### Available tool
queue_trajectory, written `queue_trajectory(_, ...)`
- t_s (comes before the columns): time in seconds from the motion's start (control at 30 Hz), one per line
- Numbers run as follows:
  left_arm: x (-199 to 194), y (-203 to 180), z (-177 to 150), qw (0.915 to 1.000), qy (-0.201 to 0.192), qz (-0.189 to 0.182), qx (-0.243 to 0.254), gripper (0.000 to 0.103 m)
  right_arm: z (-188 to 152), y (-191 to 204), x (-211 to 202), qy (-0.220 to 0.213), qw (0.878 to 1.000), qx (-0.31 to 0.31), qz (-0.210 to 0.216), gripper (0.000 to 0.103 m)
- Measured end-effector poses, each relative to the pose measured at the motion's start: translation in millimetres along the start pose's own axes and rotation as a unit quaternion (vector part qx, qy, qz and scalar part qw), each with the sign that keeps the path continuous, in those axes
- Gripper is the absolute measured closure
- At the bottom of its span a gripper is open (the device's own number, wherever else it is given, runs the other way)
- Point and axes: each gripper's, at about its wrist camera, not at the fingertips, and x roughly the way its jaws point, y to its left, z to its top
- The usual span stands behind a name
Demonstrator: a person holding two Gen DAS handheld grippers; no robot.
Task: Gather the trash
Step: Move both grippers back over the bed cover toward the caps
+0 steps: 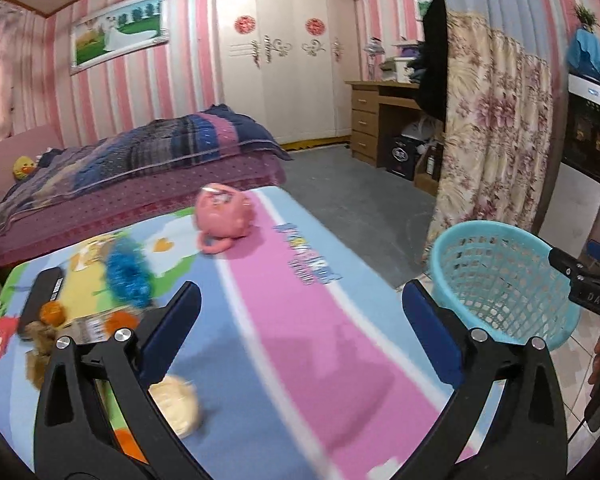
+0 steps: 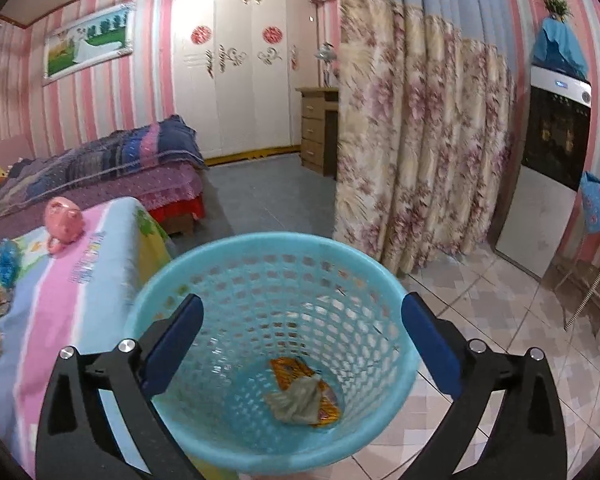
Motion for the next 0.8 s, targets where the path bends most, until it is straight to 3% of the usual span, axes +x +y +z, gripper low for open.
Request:
queue_trajectory(0.3, -46.3, 77.0, -25.3, 0.9975, 0.001, 0.067, -0.023, 0.006, -2.1, 79.9, -28.4, -0.012, 0.997, -0.034, 0.063, 0.005)
queue_trajectory(0.5, -65.2, 136.1, -39.9, 0.9925, 0.009, 0.104, -0.064, 0.006, -9.1, 138.0, -42.7, -0.008, 0.992, -0.074, 0.101, 0.005)
queue_trajectory(0.8, -75.8, 183.3, -62.1, 0.9862, 0.014, 0.135, -0.095, 0.006, -11.6, 202.0, -68.2, -0.018, 0.982, -0.136, 0.131, 0.005)
